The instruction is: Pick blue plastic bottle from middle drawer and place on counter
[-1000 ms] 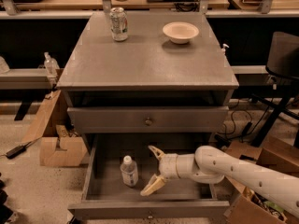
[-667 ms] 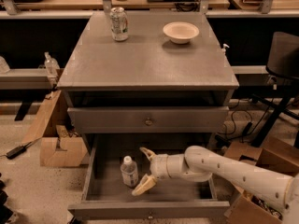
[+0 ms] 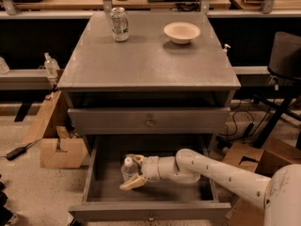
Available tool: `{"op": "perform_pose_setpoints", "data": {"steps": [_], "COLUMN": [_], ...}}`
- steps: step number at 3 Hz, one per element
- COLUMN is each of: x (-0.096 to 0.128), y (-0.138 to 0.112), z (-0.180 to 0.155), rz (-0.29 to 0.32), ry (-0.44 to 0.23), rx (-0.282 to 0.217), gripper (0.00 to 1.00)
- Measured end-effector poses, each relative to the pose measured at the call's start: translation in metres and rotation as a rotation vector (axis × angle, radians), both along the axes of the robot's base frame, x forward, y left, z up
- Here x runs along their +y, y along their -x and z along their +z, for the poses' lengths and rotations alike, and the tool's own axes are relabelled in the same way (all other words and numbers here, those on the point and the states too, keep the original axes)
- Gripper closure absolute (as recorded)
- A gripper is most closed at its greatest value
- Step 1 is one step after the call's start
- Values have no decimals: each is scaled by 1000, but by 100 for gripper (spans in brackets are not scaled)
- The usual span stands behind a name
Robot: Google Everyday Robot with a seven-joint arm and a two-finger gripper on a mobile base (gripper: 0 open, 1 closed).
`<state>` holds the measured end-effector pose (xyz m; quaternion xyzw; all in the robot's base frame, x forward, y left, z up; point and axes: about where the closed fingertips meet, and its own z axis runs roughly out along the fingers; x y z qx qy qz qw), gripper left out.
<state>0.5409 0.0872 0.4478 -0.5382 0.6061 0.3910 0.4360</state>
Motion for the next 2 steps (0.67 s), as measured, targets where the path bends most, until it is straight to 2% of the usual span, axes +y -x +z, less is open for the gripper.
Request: {"op": "perform_pose_setpoints", "data": {"steps": [1,2], "x": [11,9], "y": [0,8], "z": [-13,13], "rz": [-6,-15], "ry": [-32,-97], "rx": [22,39], "gripper": [50,72]}}
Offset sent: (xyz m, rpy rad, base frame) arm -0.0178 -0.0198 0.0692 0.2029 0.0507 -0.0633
